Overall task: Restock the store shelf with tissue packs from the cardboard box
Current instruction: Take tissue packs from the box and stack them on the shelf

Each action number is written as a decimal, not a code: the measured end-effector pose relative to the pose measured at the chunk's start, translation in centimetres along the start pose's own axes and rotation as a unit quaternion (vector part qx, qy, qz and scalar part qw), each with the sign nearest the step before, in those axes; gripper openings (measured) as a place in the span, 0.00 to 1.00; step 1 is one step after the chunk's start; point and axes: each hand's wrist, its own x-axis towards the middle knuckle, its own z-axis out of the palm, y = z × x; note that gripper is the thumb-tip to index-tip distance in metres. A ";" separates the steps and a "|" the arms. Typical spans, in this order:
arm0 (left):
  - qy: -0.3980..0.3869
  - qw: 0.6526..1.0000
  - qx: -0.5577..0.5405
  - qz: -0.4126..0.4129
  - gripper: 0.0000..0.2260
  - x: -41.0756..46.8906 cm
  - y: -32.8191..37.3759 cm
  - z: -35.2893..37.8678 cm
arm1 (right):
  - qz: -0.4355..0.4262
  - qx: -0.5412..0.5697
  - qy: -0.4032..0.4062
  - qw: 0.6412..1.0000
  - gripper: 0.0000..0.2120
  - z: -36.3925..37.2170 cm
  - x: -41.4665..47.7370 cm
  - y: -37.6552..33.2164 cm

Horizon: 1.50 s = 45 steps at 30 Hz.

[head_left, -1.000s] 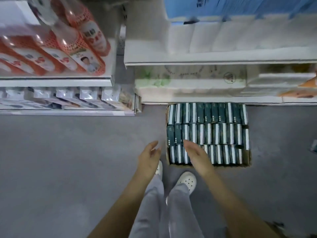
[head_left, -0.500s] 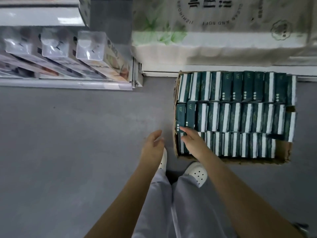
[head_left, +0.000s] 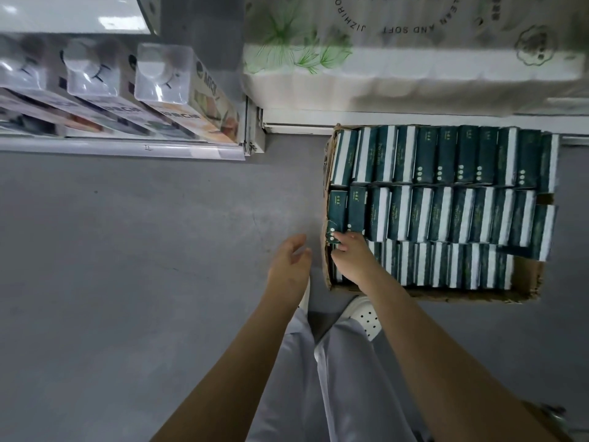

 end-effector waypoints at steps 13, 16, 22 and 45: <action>-0.011 0.997 -0.062 -0.040 0.13 -0.4 1.3 0.0 | 0.027 0.368 -0.010 0.929 0.12 -4.2 -5.1 1.0; -0.033 0.991 -0.115 -0.053 0.05 -0.5 2.3 -0.1 | 0.014 0.456 -0.064 0.888 0.12 -5.9 -7.5 0.4; -0.086 0.965 -0.227 -0.100 0.10 0.2 4.1 -0.6 | -0.017 0.475 -0.133 0.870 0.22 -7.5 -9.1 -1.3; -0.049 0.908 -0.374 -0.182 0.09 2.2 1.8 -4.0 | -0.018 -0.229 0.118 0.966 0.21 -2.4 2.4 -0.7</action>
